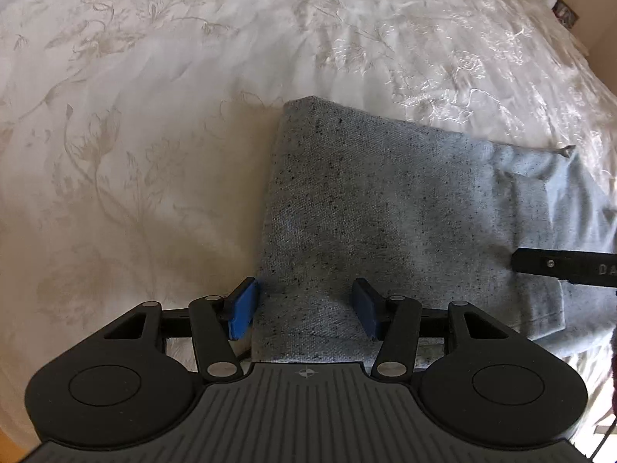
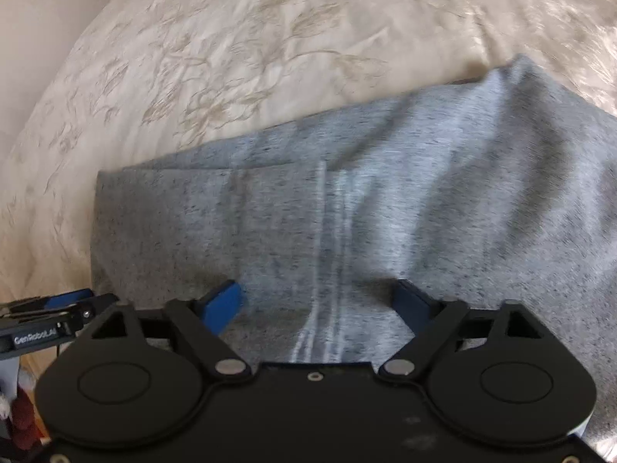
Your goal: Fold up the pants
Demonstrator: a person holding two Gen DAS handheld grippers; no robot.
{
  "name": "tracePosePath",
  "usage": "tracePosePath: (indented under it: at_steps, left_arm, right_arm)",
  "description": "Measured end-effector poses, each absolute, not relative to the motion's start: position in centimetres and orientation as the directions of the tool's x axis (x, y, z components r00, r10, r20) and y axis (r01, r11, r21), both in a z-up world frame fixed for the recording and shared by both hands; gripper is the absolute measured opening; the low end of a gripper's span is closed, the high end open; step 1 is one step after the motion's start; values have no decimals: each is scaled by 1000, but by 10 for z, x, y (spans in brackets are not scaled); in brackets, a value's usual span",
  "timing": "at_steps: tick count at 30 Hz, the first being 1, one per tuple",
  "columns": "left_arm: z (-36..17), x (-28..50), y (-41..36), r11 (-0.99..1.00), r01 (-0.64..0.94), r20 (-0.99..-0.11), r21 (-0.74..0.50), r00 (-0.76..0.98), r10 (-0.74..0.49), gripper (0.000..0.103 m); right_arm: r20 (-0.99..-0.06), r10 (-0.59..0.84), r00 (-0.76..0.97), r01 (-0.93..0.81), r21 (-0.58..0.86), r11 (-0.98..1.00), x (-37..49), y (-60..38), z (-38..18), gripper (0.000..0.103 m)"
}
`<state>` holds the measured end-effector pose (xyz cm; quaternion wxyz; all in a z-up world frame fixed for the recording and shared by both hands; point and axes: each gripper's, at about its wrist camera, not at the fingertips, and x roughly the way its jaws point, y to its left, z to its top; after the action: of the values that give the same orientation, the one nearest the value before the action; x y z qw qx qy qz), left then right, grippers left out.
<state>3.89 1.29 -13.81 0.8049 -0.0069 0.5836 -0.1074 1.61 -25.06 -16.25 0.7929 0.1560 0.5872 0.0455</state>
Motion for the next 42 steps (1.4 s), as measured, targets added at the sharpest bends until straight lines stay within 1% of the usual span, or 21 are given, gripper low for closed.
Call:
tracePosePath:
  at_steps: [1,2,3,4,5,8,11,13,16,20,25,27,30,32,36,38,39,40,42]
  left_arm:
    - [-138,40,12,976,164,-937,-141,296,-185,52]
    - [-138,41,11,976,164,-937,-142,297,-186,52]
    - [-137,42,9,976,164,-936,-143,299,-187,52]
    - [-137,41,11,976,164,-934,-144,303,-188,52]
    - [-136,41,11,976,165,-932,-143,308,-188,52]
    - [-120,37,19,977,156,-908,-142,373,-191,52]
    - [-101,35,21,975,158,-869,-156,448,-211,52]
    - [-92,37,15,972,177,-853,-155,472,-222,52]
    - [-94,46,-2,965,212,-849,-157,470,-241,52]
    - [-104,61,-23,959,253,-859,-129,455,-236,52]
    - [-128,86,-28,971,230,-896,-72,413,-164,52]
    - [-137,102,-25,974,215,-908,-72,390,-153,55]
    - [-146,123,-24,967,243,-911,-74,379,-164,60]
    - [-140,134,-24,964,256,-901,-70,399,-172,61]
    - [-120,141,-13,973,227,-881,-40,451,-142,59]
    - [-108,130,-4,968,240,-866,-76,465,-183,59]
    - [-103,120,-3,962,263,-863,-74,467,-194,59]
    - [-100,110,-3,955,290,-862,-66,466,-202,59]
    - [-95,87,-4,938,343,-858,-53,465,-218,59]
  right_arm:
    - [-914,268,306,94,309,946,17,-246,-161,55]
    - [-908,289,304,83,328,941,17,-243,-160,37]
    - [-904,301,304,79,339,937,18,-239,-158,23]
    - [-903,295,313,72,332,941,18,-235,-153,13]
    - [-900,291,324,61,327,943,17,-234,-147,9]
    - [-880,301,368,8,327,945,13,-232,-117,8]
    - [-871,244,426,-58,243,968,4,-238,-82,8]
    - [-882,177,437,-52,172,984,1,-247,-73,8]
    - [-911,99,401,-18,100,995,4,-260,-90,8]
    - [-943,70,324,30,84,996,10,-269,-128,9]
    - [-957,50,287,48,67,997,10,-269,-145,13]
    - [-959,38,279,36,50,998,10,-271,-148,18]
    - [-964,17,266,27,25,999,12,-269,-152,19]
    - [-967,11,256,36,21,999,13,-270,-156,21]
    - [-969,7,247,58,22,998,14,-273,-160,22]
    - [-969,13,247,71,31,997,13,-276,-160,23]
    - [-969,17,248,81,38,996,13,-278,-161,22]
    - [-969,25,247,91,49,995,13,-281,-162,22]
    - [-969,42,245,104,69,992,13,-284,-162,14]
